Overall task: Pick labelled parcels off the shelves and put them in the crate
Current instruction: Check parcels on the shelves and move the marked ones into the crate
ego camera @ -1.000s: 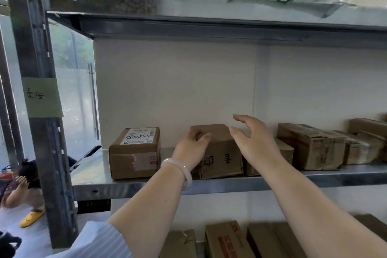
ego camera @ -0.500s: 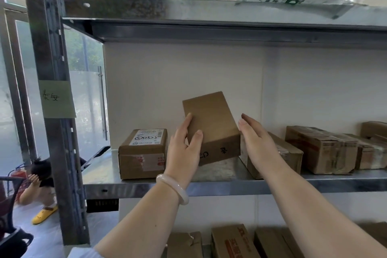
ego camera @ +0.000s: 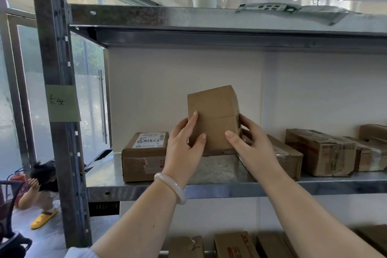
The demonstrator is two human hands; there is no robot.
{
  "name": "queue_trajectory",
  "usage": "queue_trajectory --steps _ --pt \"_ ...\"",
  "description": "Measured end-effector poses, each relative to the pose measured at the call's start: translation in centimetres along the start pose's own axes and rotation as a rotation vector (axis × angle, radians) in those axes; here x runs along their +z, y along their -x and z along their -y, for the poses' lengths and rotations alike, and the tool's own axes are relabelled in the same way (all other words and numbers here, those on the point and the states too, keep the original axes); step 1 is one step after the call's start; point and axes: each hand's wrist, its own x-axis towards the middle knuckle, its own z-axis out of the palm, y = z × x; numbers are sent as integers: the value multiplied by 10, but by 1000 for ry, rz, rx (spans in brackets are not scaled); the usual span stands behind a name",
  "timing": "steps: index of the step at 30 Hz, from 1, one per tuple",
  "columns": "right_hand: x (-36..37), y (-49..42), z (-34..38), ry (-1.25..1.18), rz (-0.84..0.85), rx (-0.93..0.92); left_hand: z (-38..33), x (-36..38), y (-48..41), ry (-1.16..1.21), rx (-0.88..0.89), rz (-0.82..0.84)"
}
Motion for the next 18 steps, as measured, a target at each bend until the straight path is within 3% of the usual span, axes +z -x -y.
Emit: queue_trajectory --steps 5,10,14,18 --pt "5 11 0 171 7 -17 -6 -3 -4 2 -97 19" --pt "11 19 0 24 15 -40 -15 -5 3 96 -190 98" --pt "14 25 0 -44 -19 -68 -11 -3 5 136 -200 25" --pt "11 17 1 -142 -87 30 -4 -4 5 407 -206 17"
